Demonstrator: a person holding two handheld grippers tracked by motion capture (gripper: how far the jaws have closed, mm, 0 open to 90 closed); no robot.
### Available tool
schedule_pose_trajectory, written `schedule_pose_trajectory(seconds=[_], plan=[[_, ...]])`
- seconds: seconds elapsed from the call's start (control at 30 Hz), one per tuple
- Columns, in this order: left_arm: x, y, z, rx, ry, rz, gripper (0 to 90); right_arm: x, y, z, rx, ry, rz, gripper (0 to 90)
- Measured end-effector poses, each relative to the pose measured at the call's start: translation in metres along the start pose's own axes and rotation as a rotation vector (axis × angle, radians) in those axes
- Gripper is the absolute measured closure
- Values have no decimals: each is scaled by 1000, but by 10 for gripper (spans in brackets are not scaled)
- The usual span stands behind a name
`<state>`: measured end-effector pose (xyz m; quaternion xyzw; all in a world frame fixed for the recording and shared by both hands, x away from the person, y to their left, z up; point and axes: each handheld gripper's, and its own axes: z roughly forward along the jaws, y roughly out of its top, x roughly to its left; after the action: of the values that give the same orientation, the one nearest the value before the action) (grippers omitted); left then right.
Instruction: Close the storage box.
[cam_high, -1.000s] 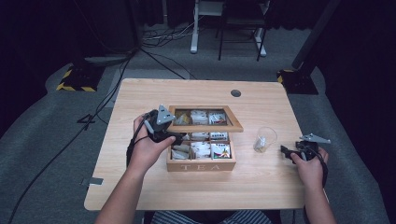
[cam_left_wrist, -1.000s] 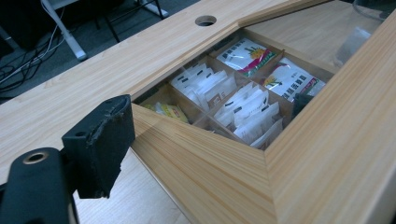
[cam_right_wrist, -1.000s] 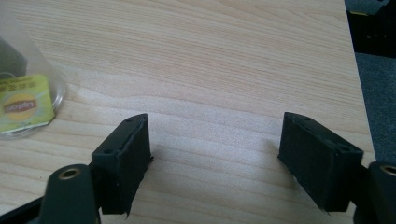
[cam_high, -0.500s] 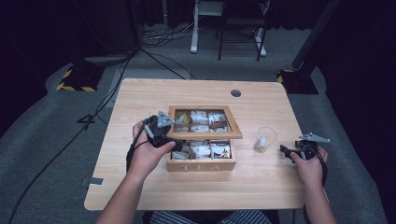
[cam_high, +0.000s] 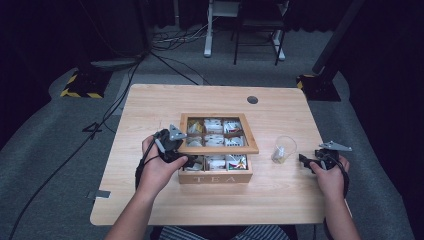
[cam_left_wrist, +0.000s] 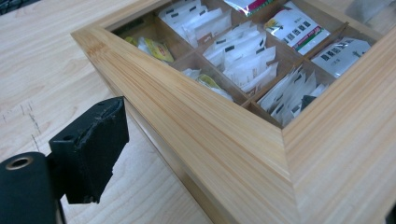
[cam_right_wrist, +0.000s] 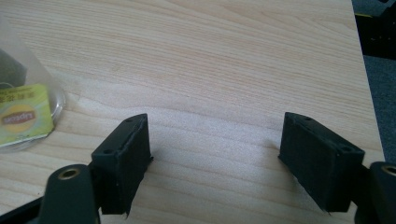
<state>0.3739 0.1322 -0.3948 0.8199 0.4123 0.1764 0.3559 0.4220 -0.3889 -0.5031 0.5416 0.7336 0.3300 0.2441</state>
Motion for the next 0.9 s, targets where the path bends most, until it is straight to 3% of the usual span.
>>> schedule_pose_trajectory(seconds=[0.5,0.9], plan=[[-3,-8,3,27,8,20,131,1,3,3,-2,3,-3,245],[-5,-16,5,62,-11,46,217,2,7,8,0,3,-1,244]])
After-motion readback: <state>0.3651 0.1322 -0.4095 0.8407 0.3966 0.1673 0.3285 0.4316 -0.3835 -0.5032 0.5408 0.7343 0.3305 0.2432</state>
